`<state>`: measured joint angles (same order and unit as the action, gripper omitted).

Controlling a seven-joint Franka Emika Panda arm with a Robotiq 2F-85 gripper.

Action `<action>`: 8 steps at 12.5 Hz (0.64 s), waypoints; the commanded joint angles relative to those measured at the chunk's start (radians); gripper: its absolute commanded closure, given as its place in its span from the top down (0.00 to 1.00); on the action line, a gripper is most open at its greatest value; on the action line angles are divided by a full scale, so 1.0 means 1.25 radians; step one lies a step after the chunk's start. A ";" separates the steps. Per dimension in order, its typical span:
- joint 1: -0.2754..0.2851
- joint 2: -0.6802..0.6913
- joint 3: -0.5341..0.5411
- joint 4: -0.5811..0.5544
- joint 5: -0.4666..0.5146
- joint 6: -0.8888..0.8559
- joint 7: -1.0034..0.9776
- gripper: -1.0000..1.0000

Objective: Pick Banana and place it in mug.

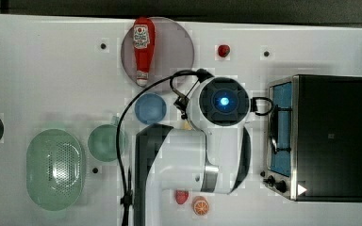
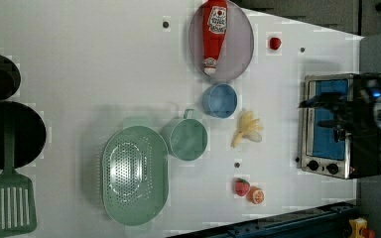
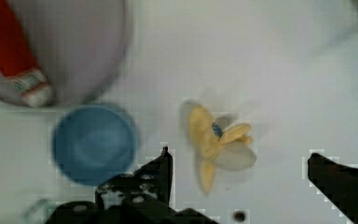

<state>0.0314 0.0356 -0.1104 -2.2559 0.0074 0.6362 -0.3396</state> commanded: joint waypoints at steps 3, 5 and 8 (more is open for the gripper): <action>-0.008 0.084 0.023 -0.053 -0.004 0.139 -0.327 1.00; -0.008 0.141 0.026 -0.056 -0.004 0.155 -0.327 1.00; -0.008 0.224 0.037 -0.054 -0.004 0.204 -0.327 1.00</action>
<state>0.0215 0.3079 -0.0724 -2.3379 0.0101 0.8809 -0.6860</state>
